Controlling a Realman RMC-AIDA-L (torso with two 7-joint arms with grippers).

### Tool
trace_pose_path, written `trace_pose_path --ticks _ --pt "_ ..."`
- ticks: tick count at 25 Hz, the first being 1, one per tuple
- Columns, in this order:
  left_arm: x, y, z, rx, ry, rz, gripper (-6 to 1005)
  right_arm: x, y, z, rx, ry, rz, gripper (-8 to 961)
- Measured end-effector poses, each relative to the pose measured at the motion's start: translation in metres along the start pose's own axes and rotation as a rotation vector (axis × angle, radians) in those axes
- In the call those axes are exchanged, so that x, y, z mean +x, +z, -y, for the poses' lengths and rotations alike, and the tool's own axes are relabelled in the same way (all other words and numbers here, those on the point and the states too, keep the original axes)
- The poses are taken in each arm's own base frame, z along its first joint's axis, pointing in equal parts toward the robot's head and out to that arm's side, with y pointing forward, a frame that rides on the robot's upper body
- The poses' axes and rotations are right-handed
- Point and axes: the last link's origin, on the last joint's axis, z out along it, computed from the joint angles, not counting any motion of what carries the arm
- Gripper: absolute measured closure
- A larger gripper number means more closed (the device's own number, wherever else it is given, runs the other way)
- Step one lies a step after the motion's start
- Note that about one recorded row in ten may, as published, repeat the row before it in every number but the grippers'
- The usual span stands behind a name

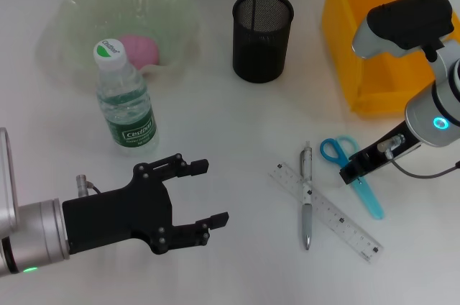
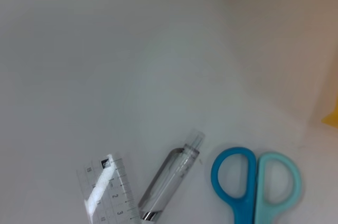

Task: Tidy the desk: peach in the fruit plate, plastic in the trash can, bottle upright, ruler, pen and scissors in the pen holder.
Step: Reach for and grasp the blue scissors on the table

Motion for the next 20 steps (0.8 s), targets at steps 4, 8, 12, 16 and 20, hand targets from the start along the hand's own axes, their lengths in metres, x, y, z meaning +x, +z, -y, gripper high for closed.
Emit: trace_pose_path --ticks 4,8,12,16,20 --pt "0.0000 0.0000 0.0000 0.000 0.000 0.000 202 0.0001 0.0002 0.0001 0.000 0.001 -0.001 577" --pt "0.0000 0.0000 -0.0001 0.000 0.000 0.000 202 0.0006 0.0011 0.0004 -0.001 0.002 -0.005 599" --pt "0.0002 -0.0004 0.0005 0.003 0.000 -0.001 202 0.0005 0.0017 0.0007 0.000 0.003 -0.008 601" --pt "0.0001 -0.0001 0.0001 0.000 0.000 -0.001 202 -0.0002 0.0019 0.0011 0.001 0.003 -0.003 598" --pt "-0.0001 -0.0005 0.0000 0.002 -0.001 0.000 202 0.0000 0.0041 0.0003 0.003 -0.003 -0.013 600"
